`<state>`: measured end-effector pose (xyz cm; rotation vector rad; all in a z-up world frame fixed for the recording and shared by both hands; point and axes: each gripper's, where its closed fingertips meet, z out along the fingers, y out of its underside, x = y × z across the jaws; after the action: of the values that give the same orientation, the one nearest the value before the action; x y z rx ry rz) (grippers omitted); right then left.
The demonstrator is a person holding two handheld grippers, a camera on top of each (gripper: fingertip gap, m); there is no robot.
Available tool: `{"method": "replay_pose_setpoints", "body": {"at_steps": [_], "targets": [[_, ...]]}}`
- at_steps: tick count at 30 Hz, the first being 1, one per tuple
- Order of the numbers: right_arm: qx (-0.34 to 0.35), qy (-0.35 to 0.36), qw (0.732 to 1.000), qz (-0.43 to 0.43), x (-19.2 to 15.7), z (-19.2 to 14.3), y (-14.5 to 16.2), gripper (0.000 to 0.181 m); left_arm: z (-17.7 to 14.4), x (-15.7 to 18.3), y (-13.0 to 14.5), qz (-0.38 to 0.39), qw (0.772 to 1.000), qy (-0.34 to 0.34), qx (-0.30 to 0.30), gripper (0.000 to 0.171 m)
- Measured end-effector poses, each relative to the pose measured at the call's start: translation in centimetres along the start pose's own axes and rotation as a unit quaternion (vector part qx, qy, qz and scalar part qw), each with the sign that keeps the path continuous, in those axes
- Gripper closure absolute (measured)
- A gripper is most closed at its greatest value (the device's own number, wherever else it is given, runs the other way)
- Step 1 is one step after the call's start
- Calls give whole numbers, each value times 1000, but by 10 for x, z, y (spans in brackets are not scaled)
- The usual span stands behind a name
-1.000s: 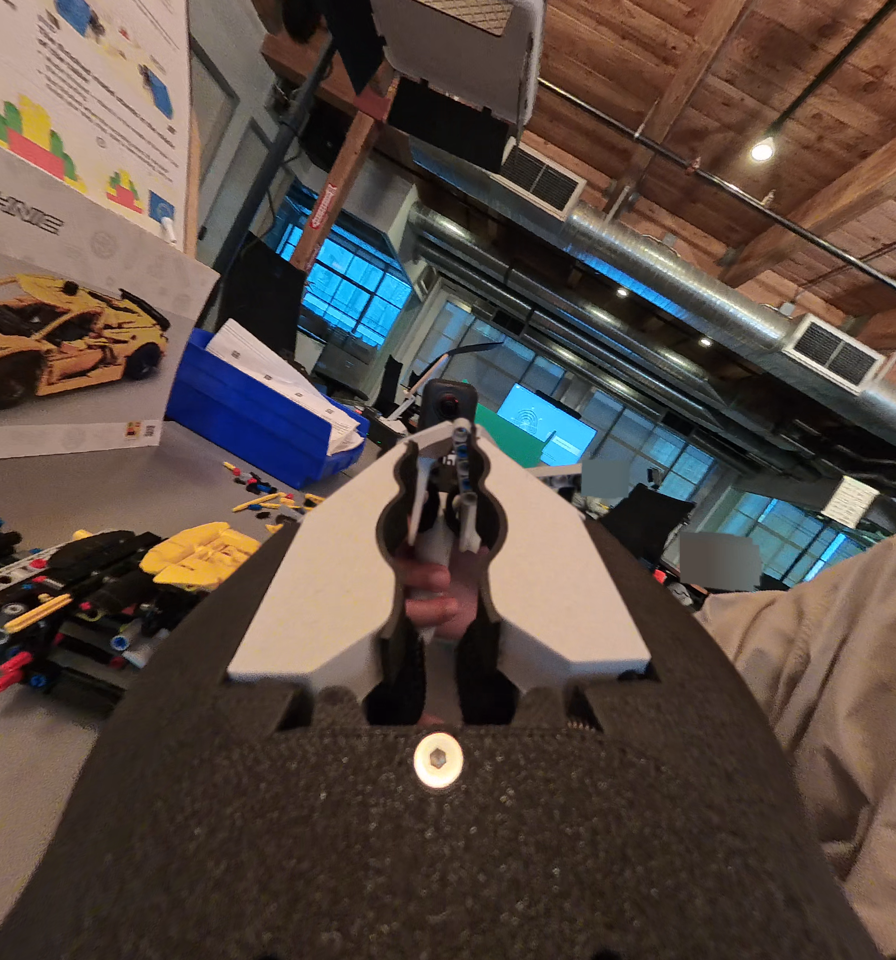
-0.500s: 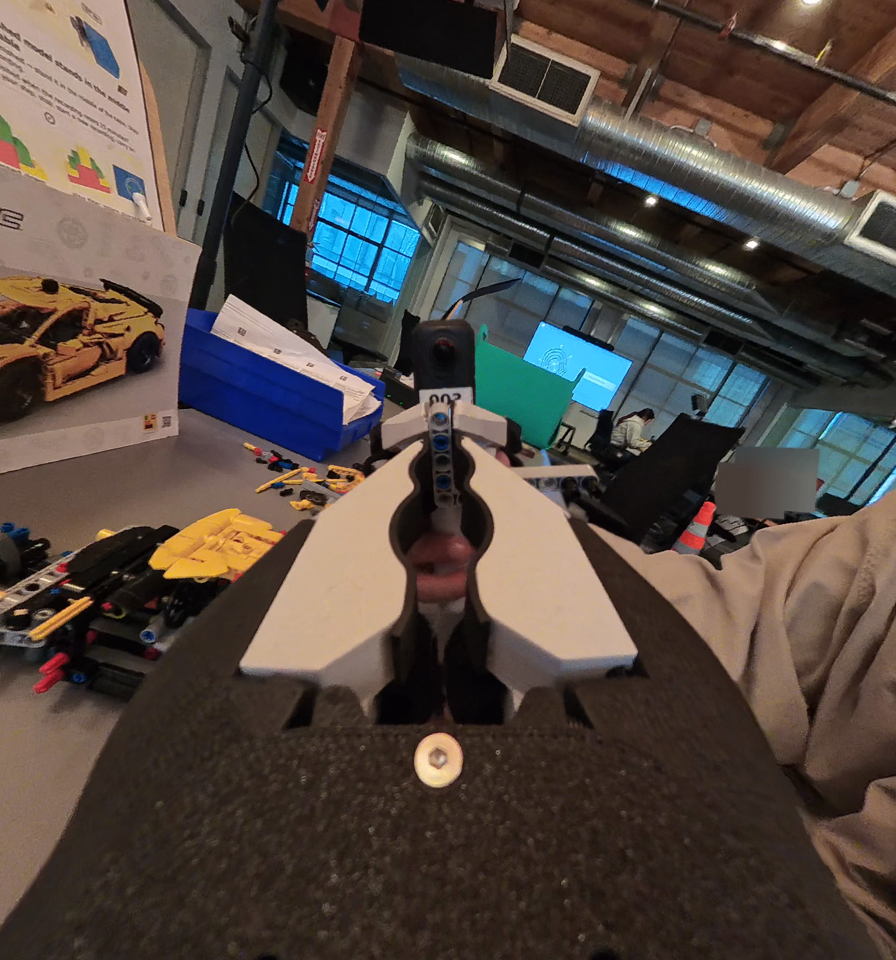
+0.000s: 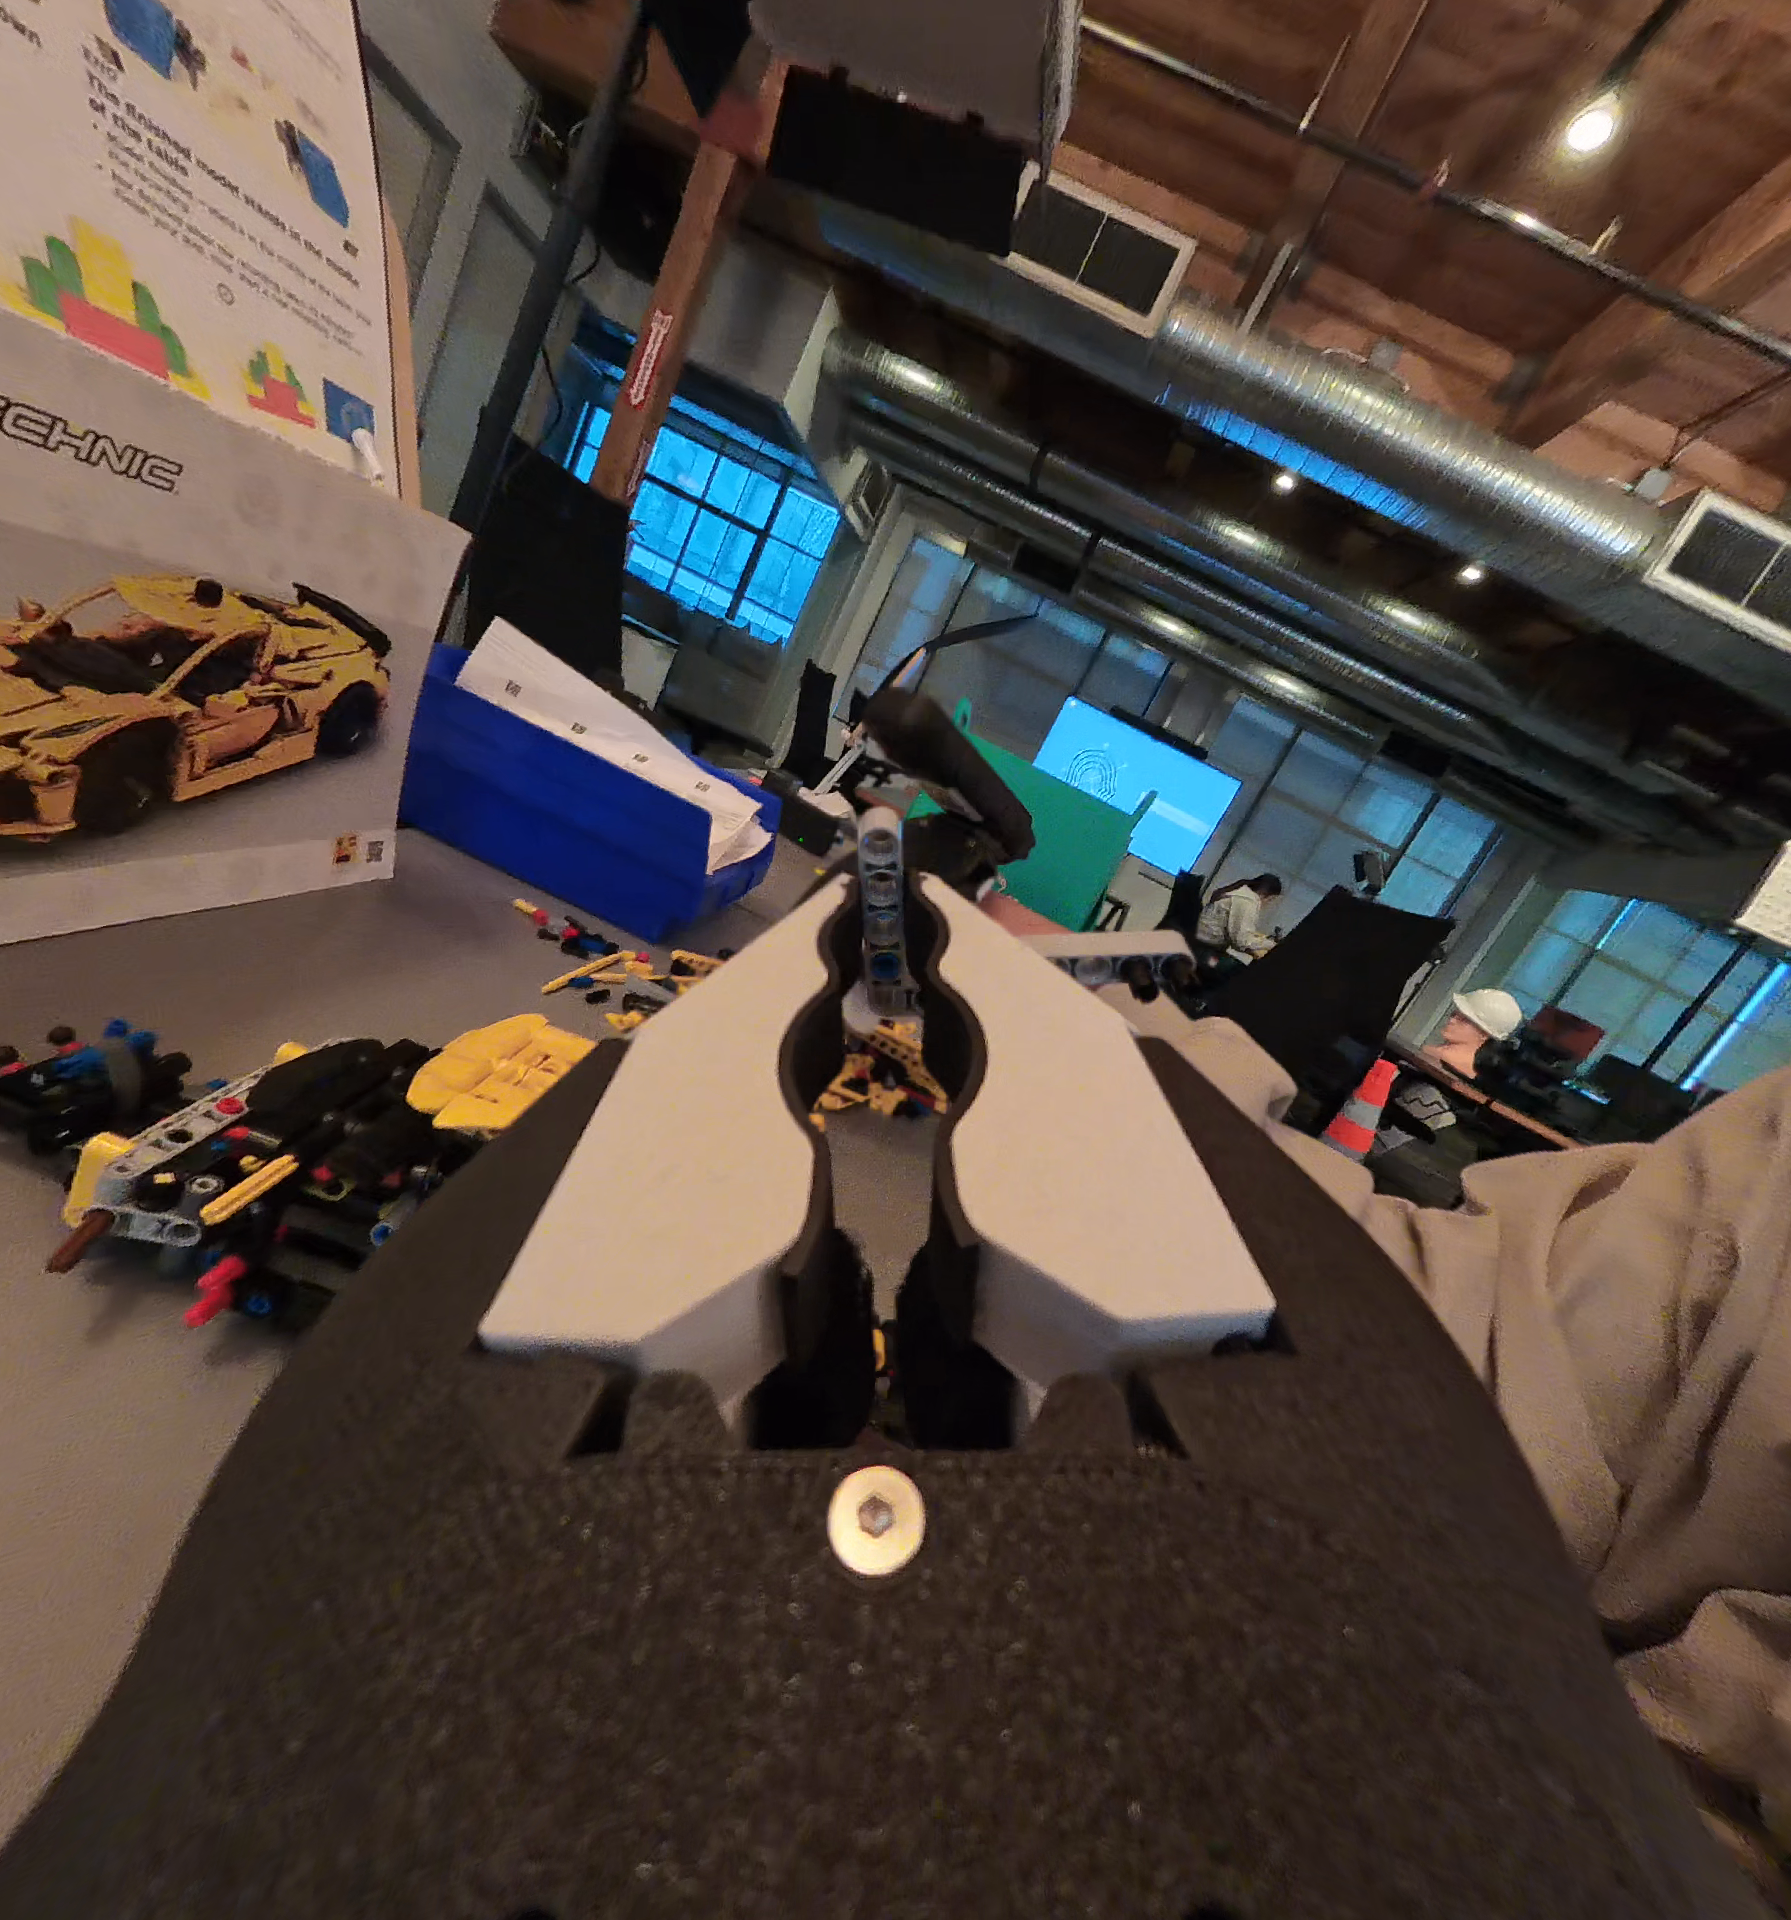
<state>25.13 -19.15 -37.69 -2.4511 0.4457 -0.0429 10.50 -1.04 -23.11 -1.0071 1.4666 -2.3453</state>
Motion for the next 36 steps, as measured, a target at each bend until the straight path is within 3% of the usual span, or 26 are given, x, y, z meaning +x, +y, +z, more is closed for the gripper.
{"method": "replay_pose_setpoints", "body": {"at_steps": [1, 4, 5, 8, 10, 12, 13, 15, 20, 23, 30, 36], "targets": [[-32, 11, 999, 1, 5, 0, 17, 178, 2, 0, 2, -2, 1000, 4, -5, 166], [-9, 20, 999, 42, 19, -8, 16, 171, 7, 1, 4, -10, 1000, 14, -6, 166], [15, 27, 998, 48, 24, -12, 7, 158, 8, 1, 5, -12, 1000, 17, -9, 166], [169, -45, 984, 13, -7, -32, -53, 160, 11, 3, 9, -18, 999, 26, -11, 166], [283, -151, 947, -11, -55, -49, -98, 164, 12, 6, 9, -15, 999, 32, -10, 166], [359, -321, 876, -15, -121, -69, -130, 162, 12, 9, 8, -11, 999, 38, -8, 166], [367, -385, 847, -6, -145, -72, -139, 162, 12, 10, 8, -9, 999, 39, -7, 165], [344, -453, 822, 17, -173, -64, -147, 162, 12, 10, 8, -9, 999, 38, -7, 166], [302, -454, 838, -4, -204, -31, -146, 164, 13, 9, 11, -2, 999, 35, -14, 166], [314, -472, 824, 8, -207, -36, -150, 167, 14, 10, 13, -1, 999, 37, -19, 166], [305, -463, 832, 3, -206, -29, -146, 178, 17, 12, 20, 10, 999, 36, -34, 166], [299, -482, 823, 8, -207, -30, -144, 178, 17, 13, 23, 20, 998, 37, -46, 166]]}}
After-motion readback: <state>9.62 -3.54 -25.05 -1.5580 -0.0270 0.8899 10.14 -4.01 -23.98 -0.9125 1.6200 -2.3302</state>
